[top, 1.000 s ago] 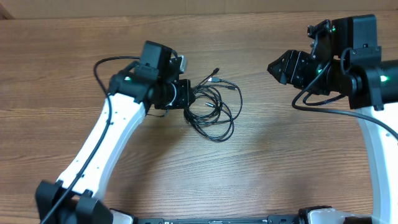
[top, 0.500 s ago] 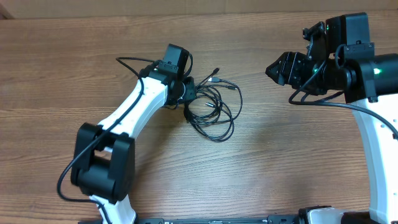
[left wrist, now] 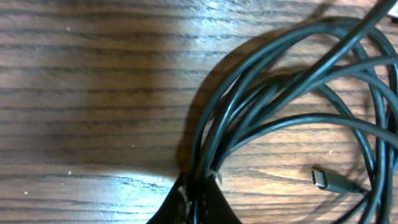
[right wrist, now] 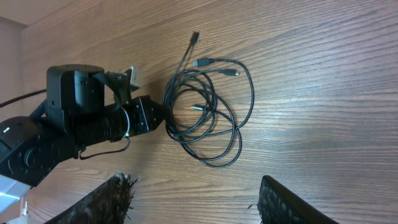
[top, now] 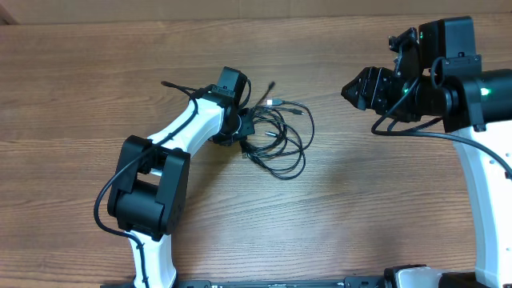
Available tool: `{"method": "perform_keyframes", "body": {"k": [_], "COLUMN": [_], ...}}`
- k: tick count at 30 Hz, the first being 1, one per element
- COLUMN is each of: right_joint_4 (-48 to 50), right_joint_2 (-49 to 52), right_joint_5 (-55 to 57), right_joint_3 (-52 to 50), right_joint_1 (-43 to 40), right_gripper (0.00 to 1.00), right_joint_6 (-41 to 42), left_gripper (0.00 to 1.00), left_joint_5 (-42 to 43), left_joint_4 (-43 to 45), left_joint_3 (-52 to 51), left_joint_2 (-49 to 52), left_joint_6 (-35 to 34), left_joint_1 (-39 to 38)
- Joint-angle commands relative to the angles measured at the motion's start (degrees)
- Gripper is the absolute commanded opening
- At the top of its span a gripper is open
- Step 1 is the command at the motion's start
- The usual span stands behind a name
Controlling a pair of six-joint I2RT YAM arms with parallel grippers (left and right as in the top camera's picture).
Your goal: Untangle cables
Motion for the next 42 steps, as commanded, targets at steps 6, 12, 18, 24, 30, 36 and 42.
{"method": "perform_keyframes", "body": {"k": [6, 12, 18, 24, 30, 36, 42], "right_joint_4": [0.0, 0.0, 0.1, 0.8, 0.9, 1.0, 1.7], "right_joint_2": [-0.2, -0.1, -0.1, 0.0, 0.3, 1.7, 3.7], "right_joint_5": [0.1, 0.1, -1.3, -7.9, -10.9, -12.9, -19.6], "right_joint_3": [0.4, 0.4, 0.4, 0.4, 0.4, -1.8, -3.2], "right_joint_1": [0.3, 0.3, 0.3, 0.3, 0.3, 0.3, 2.6], "right_gripper": [0.65, 0.68, 0.69, 0.69, 0.69, 0.70, 0.69], "right_joint_6": [-0.4, -0.6, -3.4, -10.3, -11.4, -11.4, -16.5], "left_gripper": [0.04, 0.04, 0.04, 0.04, 0.04, 0.04, 0.04], "left_joint_5": [-0.1, 5.7, 12.2, 17.3, 25.6, 45.7, 58.8], "left_joint_4": [-2.8, -3.2, -4.1, -7.1, -4.8, 4.7, 11.3], "left_joint_3": [1.0, 2.4, 2.4, 2.4, 2.5, 2.5, 2.5], "left_joint_2": [-0.9, -14.1, -26.8, -31.7, -31.7, -31.7, -31.7], "left_joint_6": [2.7, 7.6, 7.7, 10.0, 10.7, 10.7, 10.4], "left_joint_1": [-0.3, -0.4, -0.4, -0.4, 0.7, 5.4, 8.5]}}
